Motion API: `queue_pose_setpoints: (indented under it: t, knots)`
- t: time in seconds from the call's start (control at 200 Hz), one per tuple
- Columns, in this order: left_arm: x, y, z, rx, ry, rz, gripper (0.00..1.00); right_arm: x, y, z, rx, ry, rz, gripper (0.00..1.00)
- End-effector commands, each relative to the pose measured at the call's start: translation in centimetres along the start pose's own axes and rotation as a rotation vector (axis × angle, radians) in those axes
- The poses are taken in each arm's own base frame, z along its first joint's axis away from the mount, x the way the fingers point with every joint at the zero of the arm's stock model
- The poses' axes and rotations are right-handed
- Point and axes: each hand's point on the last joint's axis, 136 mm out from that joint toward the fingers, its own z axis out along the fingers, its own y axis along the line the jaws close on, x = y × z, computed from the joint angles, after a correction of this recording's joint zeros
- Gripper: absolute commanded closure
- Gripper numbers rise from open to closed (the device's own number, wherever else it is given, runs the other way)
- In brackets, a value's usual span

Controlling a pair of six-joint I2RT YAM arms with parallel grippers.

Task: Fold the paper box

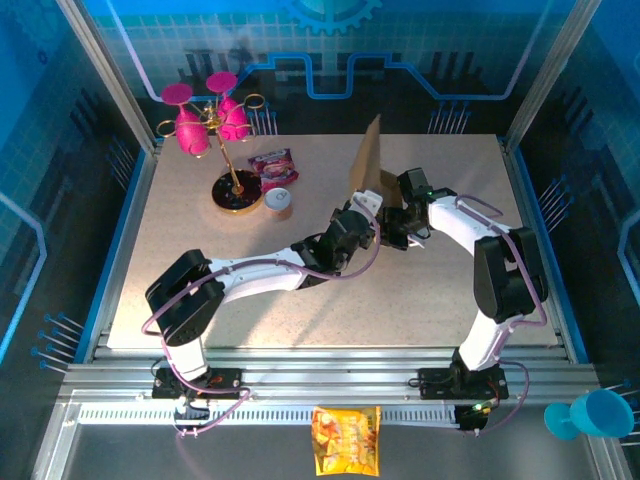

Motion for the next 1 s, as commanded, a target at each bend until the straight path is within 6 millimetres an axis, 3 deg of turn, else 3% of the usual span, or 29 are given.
queue_pose_setpoints:
  t: [0.0, 0.06, 0.125, 0.24, 0.405, 0.48, 0.565, 0.665, 0.75, 0.861, 0.996]
  knots:
    - [-2.0, 0.9, -0.7, -0.015, -0.047, 0.013, 0.87, 1.3, -0.2, -1.0, -0.015, 0.029, -0.015, 0.88]
    - [-2.0, 1.3, -0.9, -0.028, -0.046, 0.039, 0.96, 1.8, 0.2, -1.3, -0.039, 0.051, -0.028, 0.58]
    - [-2.2, 2.0, -1.1, -0.038, -0.050, 0.054, 0.99, 2.6, 0.6, -2.2, -0.078, 0.072, -0.057, 0.30]
    - [-2.5, 3.8, -1.8, -0.036, -0.060, 0.047, 1.00, 3.5, 0.2, -5.6, -0.138, 0.057, -0.104, 0.00]
    - [-2.1, 6.2, -2.4, 0.013, -0.046, -0.009, 1.00, 3.8, -1.2, -10.6, -0.215, 0.001, -0.192, 0.00]
    - [-2.1, 6.6, -2.7, 0.073, -0.043, -0.044, 1.00, 3.5, -0.5, -12.6, -0.283, -0.051, -0.281, 0.00]
    - [-2.2, 6.9, -3.3, 0.167, -0.031, -0.087, 1.00, 2.3, 2.2, -15.3, -0.406, -0.206, -0.505, 0.10]
    - [-2.0, 7.0, -4.5, 0.328, 0.007, -0.154, 1.00, 2.1, 6.8, -18.5, -0.603, -0.448, -0.945, 0.17]
    - [-1.8, 7.2, -5.7, 0.468, 0.048, -0.210, 1.00, 2.4, 8.8, -19.1, -0.716, -0.544, -1.282, 0.27]
    - [-1.1, 7.9, -6.9, 0.600, 0.100, -0.279, 1.00, 2.9, 9.4, -18.9, -0.859, -0.547, -1.642, 0.32]
    - [0.2, 8.5, -7.3, 0.756, 0.175, -0.358, 1.00, 3.3, 9.3, -18.2, -0.992, -0.487, -1.903, 0.37]
